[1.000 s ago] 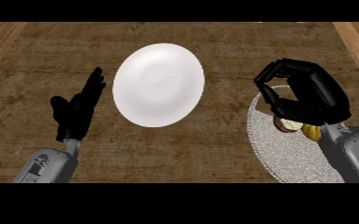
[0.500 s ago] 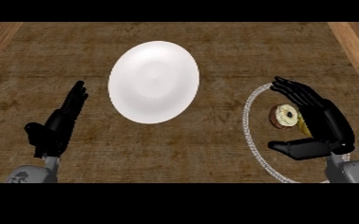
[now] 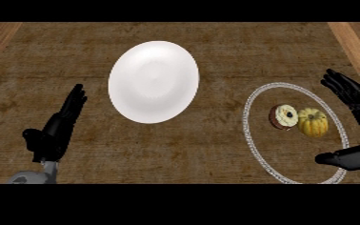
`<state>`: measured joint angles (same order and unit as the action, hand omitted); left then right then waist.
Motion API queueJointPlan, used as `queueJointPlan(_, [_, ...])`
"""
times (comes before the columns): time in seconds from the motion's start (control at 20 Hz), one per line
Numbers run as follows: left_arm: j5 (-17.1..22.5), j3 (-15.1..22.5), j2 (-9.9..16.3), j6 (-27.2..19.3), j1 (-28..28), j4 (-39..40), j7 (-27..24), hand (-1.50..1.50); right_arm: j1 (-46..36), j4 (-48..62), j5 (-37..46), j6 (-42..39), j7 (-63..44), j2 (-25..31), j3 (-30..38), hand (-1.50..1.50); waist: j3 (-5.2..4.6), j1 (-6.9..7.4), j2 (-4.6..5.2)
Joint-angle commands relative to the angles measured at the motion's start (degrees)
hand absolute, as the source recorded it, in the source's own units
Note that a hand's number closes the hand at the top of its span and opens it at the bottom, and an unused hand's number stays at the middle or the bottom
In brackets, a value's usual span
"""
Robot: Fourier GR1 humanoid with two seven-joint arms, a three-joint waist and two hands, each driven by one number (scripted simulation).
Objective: Pick the cupcake from the placemat and place it in the plate
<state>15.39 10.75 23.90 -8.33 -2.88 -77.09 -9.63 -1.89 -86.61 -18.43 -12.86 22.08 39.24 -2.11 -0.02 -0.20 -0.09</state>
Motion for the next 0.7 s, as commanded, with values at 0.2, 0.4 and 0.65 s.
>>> queueJointPlan(0.2, [-0.9, -0.9, -1.1, 1.1, -0.6, 3.9, -2.5, 0.00, -0.9, -2.1, 10.6, -6.2, -6.8, 13.3, -1.8, -1.50, -0.10, -0.22, 0.11])
queueJointPlan(0.4, [-0.9, -2.1, 0.8, 2.3, 1.1, -1.7, 0.0, 0.00, 0.0, -1.4, 12.0, -10.4, -8.5, 14.1, -1.2, -1.50, 0.01, 0.21, -0.04])
queueJointPlan(0.65, [-2.6, -2.7, -2.8, 2.0, -2.1, 3.5, -0.1, 0.00, -1.6, -0.8, 16.9, -11.8, -13.7, 11.8, -2.5, -1.50, 0.00, -0.03, 0.06])
